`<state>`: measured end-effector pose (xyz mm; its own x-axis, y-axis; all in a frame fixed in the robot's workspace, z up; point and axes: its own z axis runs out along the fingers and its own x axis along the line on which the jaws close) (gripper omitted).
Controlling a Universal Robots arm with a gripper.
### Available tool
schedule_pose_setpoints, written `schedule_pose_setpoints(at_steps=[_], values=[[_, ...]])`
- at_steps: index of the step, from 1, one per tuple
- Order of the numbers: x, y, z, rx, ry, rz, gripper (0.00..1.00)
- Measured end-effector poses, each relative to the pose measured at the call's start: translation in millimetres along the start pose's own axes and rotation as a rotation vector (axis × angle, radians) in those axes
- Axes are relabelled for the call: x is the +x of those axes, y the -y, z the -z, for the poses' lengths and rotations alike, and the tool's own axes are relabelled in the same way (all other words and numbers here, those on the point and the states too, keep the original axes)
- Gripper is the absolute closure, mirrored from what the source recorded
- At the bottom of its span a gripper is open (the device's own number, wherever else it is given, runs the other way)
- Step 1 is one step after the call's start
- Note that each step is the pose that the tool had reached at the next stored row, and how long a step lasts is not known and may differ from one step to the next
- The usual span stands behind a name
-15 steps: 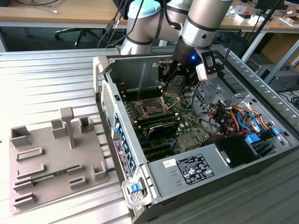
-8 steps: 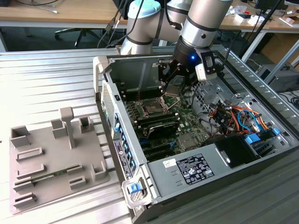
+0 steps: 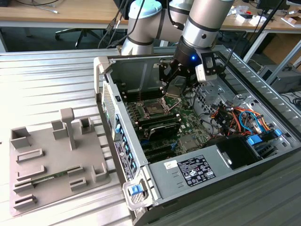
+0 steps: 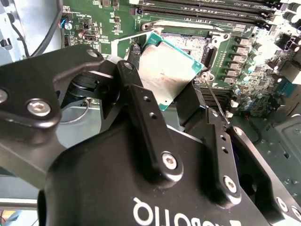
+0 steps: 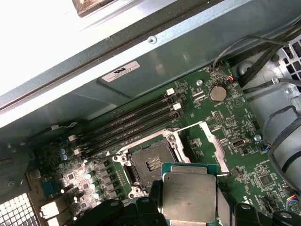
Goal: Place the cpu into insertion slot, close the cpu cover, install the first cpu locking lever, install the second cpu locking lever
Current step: 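Place the cpu into insertion slot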
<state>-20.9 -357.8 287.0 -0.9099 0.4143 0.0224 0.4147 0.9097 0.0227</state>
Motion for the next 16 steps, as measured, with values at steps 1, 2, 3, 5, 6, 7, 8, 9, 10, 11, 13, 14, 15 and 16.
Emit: schedule_pose_setpoints(at_steps=[1,2,3,5,6,7,8,9,10,11,13,14,15,16], values=[[0.0,0.0,0.0,-0.0007,0.0007,-0.033,0.45],[0.0,0.0,0.0,-0.0012,0.0012,-0.053,0.45],[0.0,0.0,0.0,-0.0012,0.0012,-0.057,0.45],[0.0,0.0,0.0,-0.0014,0.0015,-0.065,0.45],[0.0,0.0,0.0,-0.0016,0.0016,-0.070,0.45],[0.0,0.0,0.0,-0.0016,0.0016,-0.073,0.45],[0.0,0.0,0.0,-0.0017,0.0017,-0.076,0.45],[0.0,0.0,0.0,-0.0017,0.0018,-0.079,0.45],[0.0,0.0,0.0,-0.0018,0.0019,-0.082,0.45],[0.0,0.0,0.0,-0.0018,0.0019,-0.085,0.45],[0.0,0.0,0.0,-0.0020,0.0020,-0.091,0.45],[0.0,0.0,0.0,-0.0021,0.0021,-0.093,0.45],[0.0,0.0,0.0,-0.0021,0.0022,-0.096,0.45],[0.0,0.0,0.0,-0.0022,0.0022,-0.099,0.45]])
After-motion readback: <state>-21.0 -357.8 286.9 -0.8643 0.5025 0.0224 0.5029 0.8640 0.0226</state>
